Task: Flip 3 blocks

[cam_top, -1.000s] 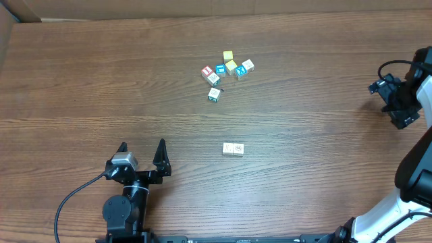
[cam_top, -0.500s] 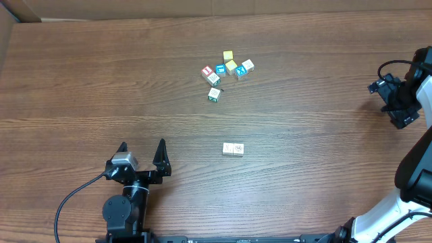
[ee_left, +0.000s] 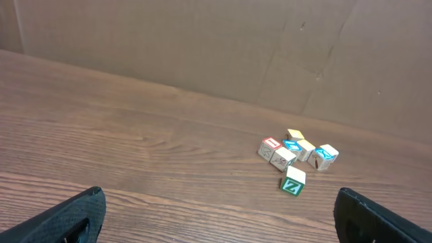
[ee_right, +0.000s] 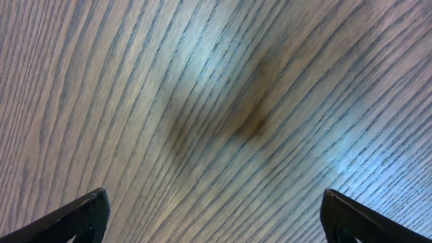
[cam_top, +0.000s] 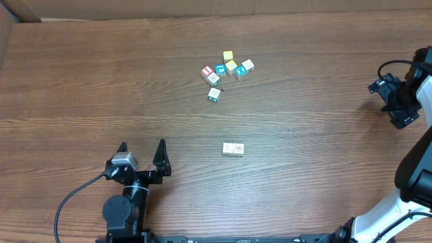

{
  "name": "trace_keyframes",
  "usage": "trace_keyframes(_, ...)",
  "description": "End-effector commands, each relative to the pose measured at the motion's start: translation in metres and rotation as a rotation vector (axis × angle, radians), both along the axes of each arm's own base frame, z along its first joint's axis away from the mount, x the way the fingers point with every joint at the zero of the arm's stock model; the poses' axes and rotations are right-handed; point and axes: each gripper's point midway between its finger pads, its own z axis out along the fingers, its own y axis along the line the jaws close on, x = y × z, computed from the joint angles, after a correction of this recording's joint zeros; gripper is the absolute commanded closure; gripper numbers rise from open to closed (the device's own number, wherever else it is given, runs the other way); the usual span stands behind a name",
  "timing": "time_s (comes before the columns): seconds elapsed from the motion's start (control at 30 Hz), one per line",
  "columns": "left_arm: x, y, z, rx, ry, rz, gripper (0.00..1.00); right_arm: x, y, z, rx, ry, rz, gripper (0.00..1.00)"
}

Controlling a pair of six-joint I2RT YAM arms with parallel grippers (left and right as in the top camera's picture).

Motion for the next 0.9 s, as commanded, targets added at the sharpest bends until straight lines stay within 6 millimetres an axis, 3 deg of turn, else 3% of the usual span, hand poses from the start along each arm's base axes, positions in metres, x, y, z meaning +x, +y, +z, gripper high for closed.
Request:
trace_keyframes(0.0,0.0,-0.001,-0.001,0.02,-0.003,-0.005,0.0,0.004,-0.004,0.004,-0.016,-0.01,0.001,0.0)
trace_keyframes(0.47,0.0,-0.001,0.002,0.02,-0.012,-0.005,0.0,0.004,-0.004,0.004,-0.016,-0.01,0.001,0.0)
trace_keyframes(0.53,0.0,-0.011,0.008,0.011,-0.037,-0.059,0.0,0.004,-0.004,0.004,-0.015,-0.01,0.001,0.0)
trace_keyframes(0.6,-0.003,-0.025,0.017,-0.012,-0.057,-0.142,0.0,0.004,-0.004,0.004,-0.016,-0.01,0.001,0.0)
trace_keyframes(0.7,-0.008,-0.03,0.031,-0.102,-0.048,-0.166,0.0,0.004,-0.004,0.004,-0.016,-0.01,0.001,0.0)
trace_keyframes(0.87,-0.025,-0.029,0.081,-0.105,-0.065,-0.155,0.0,0.004,-0.004,0.004,-0.016,-0.01,0.001,0.0)
